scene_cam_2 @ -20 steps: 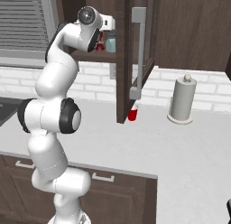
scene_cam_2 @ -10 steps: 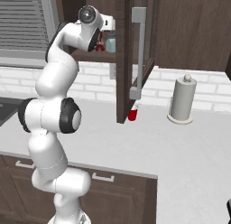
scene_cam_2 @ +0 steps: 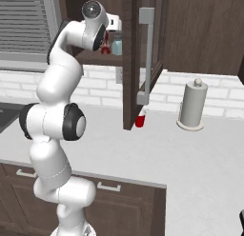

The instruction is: Put the shaker and condiment bottle from the counter next to their counterparts in the cabinet.

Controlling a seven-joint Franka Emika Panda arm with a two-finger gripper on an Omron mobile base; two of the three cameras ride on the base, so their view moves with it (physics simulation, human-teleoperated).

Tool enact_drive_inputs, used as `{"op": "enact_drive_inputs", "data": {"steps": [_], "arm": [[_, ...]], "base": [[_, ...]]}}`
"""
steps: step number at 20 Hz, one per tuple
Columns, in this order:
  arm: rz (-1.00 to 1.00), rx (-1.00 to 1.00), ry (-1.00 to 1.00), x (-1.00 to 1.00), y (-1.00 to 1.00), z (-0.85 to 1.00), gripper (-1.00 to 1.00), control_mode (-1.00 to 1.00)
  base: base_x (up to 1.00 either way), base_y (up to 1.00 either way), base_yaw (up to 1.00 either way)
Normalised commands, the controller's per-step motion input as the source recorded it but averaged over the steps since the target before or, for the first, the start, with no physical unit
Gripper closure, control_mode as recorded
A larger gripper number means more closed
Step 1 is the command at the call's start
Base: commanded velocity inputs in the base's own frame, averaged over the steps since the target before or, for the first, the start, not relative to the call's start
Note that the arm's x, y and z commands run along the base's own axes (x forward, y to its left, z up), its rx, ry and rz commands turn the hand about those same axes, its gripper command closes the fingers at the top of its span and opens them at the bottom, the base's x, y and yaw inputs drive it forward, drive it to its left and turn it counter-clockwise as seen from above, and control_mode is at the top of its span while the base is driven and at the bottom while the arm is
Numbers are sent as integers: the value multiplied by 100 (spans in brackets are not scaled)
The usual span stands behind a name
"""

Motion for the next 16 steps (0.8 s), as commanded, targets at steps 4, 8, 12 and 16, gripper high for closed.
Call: {"op": "enact_drive_inputs", "data": {"steps": [4, 8, 12, 16], "arm": [[0, -1, 2, -14, 0, 0, -100, -100], [0, -2, 0, -21, -3, 0, -100, -100], [0, -2, 0, -21, -1, 0, -100, -100], [0, 0, -1, -18, 0, 0, -100, -100]], "base": [[0, 0, 0], [0, 0, 0], [0, 0, 0], [0, 0, 0]]}}
